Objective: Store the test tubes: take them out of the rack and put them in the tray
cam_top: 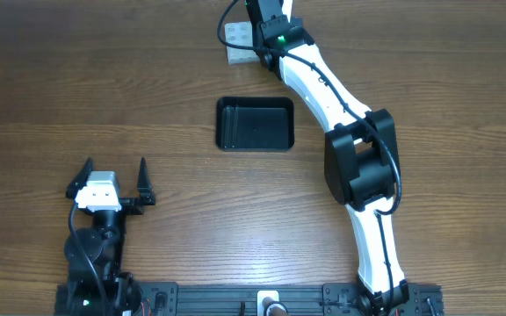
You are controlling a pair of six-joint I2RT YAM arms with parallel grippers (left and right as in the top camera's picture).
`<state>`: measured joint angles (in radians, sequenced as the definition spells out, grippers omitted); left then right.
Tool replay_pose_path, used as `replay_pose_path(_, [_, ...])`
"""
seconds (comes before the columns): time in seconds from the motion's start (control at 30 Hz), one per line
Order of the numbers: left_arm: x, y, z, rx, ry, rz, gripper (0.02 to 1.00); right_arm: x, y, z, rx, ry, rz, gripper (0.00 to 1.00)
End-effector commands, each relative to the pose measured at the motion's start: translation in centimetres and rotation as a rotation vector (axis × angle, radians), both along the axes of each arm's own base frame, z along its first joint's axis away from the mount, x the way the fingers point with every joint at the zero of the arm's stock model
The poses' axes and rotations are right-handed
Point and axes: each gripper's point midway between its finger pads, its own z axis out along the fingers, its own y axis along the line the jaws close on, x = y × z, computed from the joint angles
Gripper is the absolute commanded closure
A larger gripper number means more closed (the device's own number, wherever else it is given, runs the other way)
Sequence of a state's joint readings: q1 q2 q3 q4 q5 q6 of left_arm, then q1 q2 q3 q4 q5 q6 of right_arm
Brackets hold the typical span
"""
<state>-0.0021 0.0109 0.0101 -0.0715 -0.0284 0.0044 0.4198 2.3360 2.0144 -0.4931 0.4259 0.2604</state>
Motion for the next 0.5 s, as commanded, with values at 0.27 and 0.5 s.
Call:
replay_pose_path(0.27, [-0.02, -0.07, -0.06, 0.014, -0.002, -0.008, 0.020, 0.56, -0.16, -0.01, -0.013, -0.014, -0.009, 0.829])
replay_pose_path(0.5, [-0.01, -0.07, -0.08, 0.014, -0.002, -0.008, 0.020, 0.57, 0.01, 0.07, -0.012, -0.017, -0.006, 0.842])
